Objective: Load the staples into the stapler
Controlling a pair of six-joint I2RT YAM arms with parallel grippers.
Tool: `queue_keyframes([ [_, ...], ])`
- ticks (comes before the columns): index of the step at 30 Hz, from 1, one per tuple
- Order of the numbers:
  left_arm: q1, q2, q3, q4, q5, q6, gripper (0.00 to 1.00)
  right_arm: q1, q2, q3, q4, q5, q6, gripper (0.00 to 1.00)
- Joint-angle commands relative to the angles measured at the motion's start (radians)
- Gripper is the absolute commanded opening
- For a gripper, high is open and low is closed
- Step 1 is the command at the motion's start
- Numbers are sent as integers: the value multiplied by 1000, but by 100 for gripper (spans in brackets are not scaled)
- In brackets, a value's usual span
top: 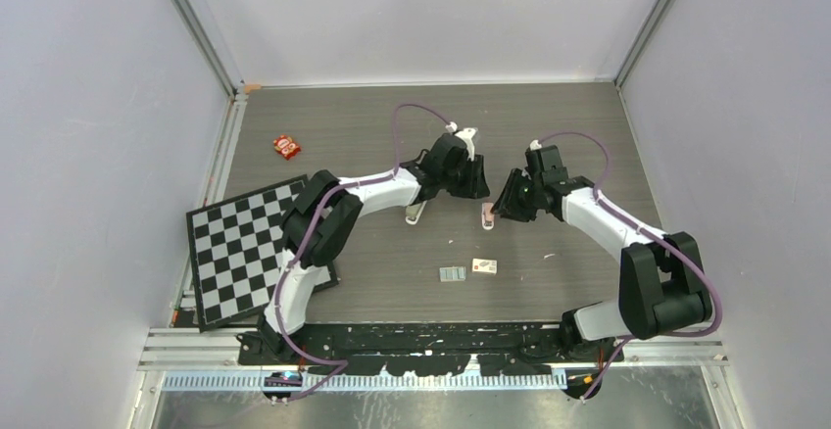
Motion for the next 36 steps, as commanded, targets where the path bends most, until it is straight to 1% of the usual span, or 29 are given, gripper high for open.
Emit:
queue_keyframes([
  [1, -9, -80, -40, 23, 14, -38, 38, -1, 13, -21, 37, -46, 8, 34],
  [6, -22, -97, -84, 52, 37, -66, 32, 0, 33, -46, 62, -56, 8, 29],
  [12, -40, -92, -112, 74, 59, -89, 28, -1, 62, -58, 87, -38, 1, 25],
  [19, -56, -90, -142, 86, 61, -95, 24, -1, 78, -89, 102, -24, 4, 23],
  [23, -66, -90, -140, 29, 33, -83, 20, -1, 75, -105, 99, -12, 7, 22],
  [28, -90, -88, -132, -55, -9, -45, 18, 0, 75, -142, 104, -2, 23, 22],
  [32, -107, -70, -151, -60, -38, -51, 17, 0, 78, -174, 114, 10, 31, 22],
  [36, -108, -73, -170, -54, -52, -55, 17, -1, 64, -168, 111, 8, 17, 22],
])
